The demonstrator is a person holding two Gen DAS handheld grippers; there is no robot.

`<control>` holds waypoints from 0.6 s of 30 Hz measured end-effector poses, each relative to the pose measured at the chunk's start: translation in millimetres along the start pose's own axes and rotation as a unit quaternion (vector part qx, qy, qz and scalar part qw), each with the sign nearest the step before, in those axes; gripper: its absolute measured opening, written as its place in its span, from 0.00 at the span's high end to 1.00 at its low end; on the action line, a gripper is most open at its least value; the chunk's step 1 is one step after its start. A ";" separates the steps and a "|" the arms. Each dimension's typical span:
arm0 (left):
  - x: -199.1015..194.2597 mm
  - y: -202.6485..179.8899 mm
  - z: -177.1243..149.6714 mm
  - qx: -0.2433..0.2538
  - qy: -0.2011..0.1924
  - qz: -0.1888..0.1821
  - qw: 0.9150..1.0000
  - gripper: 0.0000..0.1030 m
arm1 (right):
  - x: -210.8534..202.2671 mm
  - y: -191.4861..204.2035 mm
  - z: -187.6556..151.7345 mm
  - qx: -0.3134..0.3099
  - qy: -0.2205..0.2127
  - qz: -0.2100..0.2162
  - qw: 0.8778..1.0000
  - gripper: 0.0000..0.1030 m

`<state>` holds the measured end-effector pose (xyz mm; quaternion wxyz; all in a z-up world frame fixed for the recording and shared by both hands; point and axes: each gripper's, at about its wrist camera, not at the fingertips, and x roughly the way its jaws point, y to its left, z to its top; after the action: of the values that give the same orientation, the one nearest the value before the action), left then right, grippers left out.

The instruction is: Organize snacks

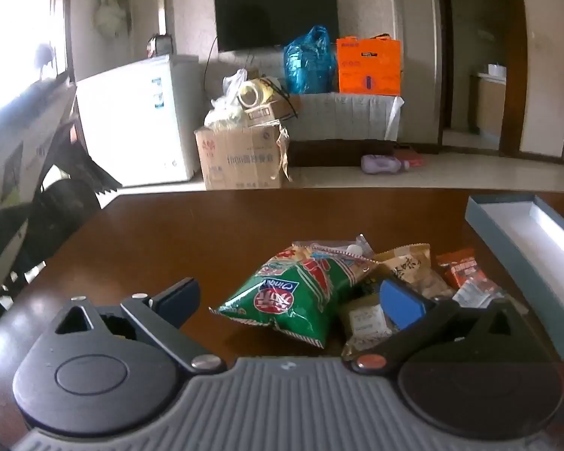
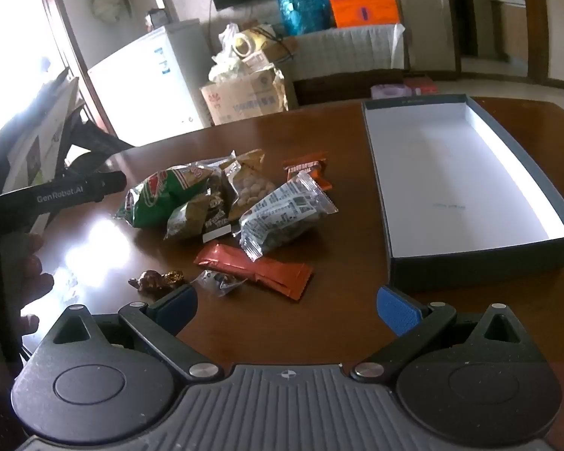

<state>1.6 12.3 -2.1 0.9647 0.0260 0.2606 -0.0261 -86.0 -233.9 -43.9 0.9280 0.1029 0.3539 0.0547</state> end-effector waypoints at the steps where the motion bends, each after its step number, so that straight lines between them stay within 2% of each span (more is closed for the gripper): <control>1: -0.1 2.7 1.2 -0.007 0.003 -0.004 1.000 0.00 | 0.9 0.8 -0.2 0.000 0.000 -0.001 1.000 0.00; 5: 0.9 7.1 1.2 -0.015 0.021 -0.017 1.000 0.00 | 1.1 0.7 0.4 -0.002 0.002 0.000 1.000 0.00; 9: -5.9 -1.4 -3.0 0.016 0.003 -0.012 1.000 0.00 | 0.5 4.3 1.3 -0.005 0.000 0.005 1.000 0.00; 13: -16.5 -7.8 -6.1 0.010 -0.012 -0.018 1.000 0.00 | 1.5 11.1 1.1 -0.025 -0.006 0.008 1.000 0.00; 18: -21.0 -15.6 -11.3 0.017 -0.012 -0.032 0.999 0.00 | -0.1 20.9 -0.8 -0.068 -0.018 0.007 0.998 0.00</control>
<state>-23.2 -1.7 -1.8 0.9658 0.0340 0.2496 -0.0617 -87.2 -213.5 -39.6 0.9385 0.0434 0.3321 0.0835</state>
